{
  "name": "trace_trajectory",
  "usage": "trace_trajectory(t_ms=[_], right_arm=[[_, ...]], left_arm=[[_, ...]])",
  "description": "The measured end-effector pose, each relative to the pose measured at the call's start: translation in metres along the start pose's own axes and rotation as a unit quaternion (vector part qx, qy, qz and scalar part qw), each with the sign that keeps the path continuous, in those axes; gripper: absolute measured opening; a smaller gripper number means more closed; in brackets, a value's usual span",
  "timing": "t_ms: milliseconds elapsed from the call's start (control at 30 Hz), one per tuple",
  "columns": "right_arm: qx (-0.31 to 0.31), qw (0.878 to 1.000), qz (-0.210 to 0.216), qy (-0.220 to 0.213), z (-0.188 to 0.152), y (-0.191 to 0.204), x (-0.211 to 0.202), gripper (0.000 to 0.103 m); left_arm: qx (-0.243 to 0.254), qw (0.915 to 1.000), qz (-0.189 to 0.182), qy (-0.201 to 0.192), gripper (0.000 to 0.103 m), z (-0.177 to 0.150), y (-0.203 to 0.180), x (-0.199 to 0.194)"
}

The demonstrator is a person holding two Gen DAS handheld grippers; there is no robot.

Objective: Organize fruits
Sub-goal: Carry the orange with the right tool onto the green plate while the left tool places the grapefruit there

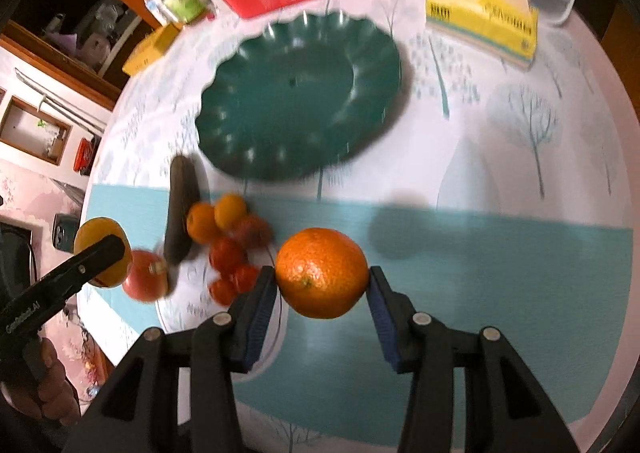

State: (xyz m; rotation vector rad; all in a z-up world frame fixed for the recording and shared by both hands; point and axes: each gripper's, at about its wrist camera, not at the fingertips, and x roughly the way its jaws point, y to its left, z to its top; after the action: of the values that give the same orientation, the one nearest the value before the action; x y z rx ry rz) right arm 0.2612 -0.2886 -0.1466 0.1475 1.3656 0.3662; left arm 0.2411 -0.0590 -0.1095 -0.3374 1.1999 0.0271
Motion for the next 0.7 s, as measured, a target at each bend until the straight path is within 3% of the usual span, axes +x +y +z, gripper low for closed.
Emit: trace_trajectory(t_ms=[433, 700], right_arm=[[-0.022, 0.994, 0.007, -0.110, 0.056, 0.009, -0.006, 0.047], [-0.023, 0.992, 0.029, -0.123, 0.063, -0.001, 0.030, 0.047]], left_arm=[[0.052, 0.9977, -0.013, -0.042, 0.049, 0.058, -0.026, 0.023], [0.081, 0.9950, -0.038, -0.044, 0.050, 0.075, -0.028, 0.078]])
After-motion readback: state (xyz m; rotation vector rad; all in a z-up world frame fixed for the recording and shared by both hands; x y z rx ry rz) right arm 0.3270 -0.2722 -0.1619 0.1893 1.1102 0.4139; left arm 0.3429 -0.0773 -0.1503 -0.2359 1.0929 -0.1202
